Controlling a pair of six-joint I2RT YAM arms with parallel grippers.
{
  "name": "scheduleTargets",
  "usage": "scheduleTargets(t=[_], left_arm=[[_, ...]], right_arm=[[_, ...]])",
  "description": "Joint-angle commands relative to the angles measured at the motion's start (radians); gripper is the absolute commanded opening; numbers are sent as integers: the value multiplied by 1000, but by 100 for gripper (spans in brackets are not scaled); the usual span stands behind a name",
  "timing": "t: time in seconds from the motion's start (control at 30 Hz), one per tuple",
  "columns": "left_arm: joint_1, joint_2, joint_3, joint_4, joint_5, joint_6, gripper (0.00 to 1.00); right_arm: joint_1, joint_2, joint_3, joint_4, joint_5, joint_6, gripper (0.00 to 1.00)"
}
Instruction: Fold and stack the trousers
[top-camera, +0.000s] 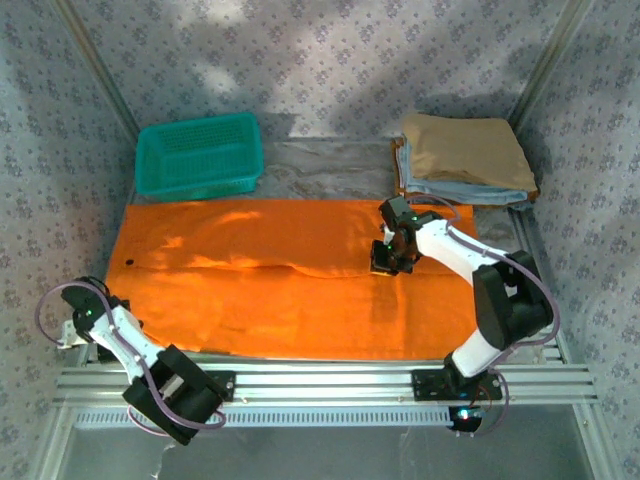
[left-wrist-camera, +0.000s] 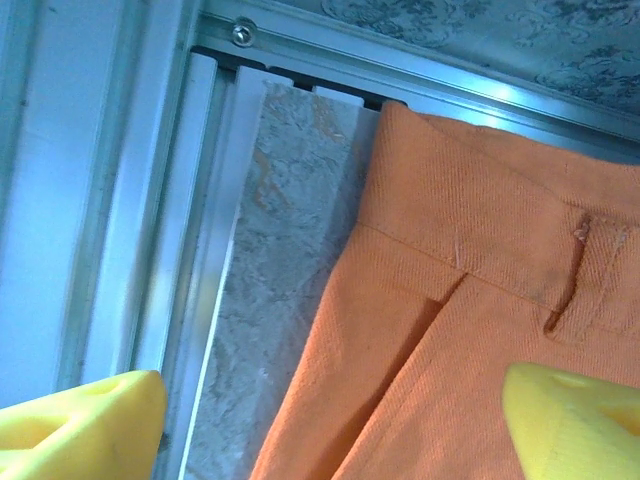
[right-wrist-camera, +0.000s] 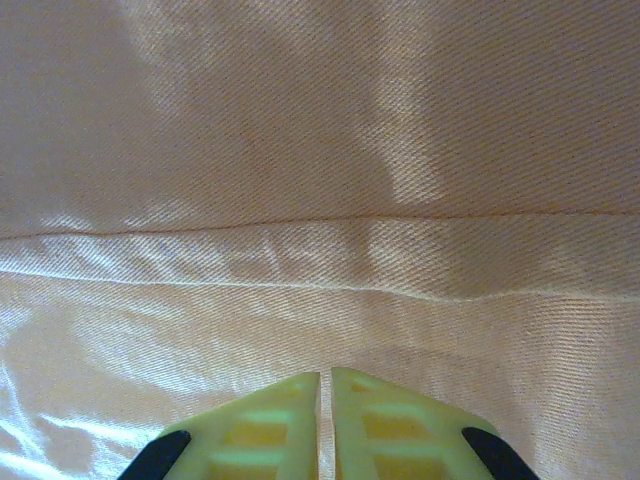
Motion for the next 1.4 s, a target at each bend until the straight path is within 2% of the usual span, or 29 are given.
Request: scheduleTargets(t=[0.0, 0.2, 0.27, 0.33, 0.57, 0.67, 0.77, 0.83, 0.93, 1.03, 1.37], left_arm=[[10, 50, -28, 91, 58, -20, 86], [10, 169, -14, 121, 31, 12, 82], [9, 185, -9, 161, 46, 40, 74], [9, 204, -8, 187, 56, 43, 71], [10, 277, -12, 217, 63, 42, 67], [9, 289, -19, 244, 76, 42, 54], [10, 285, -16, 246, 80, 45, 35], [9, 274, -13, 247, 93, 51, 29], [-6, 231, -18, 242, 106, 45, 18], [-30, 171, -6, 202, 102, 41, 1], [-62, -13, 31, 107, 186, 49, 0]], right_arm=[[4, 34, -26, 9, -30, -21, 12], [-1, 59, -38, 30, -46, -23, 12], [-5, 59, -34, 30, -49, -23, 12], [-7, 63, -33, 32, -50, -23, 12], [-20, 62, -31, 30, -50, -22, 12], [-27, 54, -31, 26, -45, -21, 12], [-32, 40, -33, 22, -42, -18, 12], [-32, 30, -35, 19, -40, -16, 12], [-32, 24, -32, 16, -35, -11, 12], [-30, 24, -21, 12, -35, -6, 12], [-49, -51, 4, -79, -41, 19, 12]])
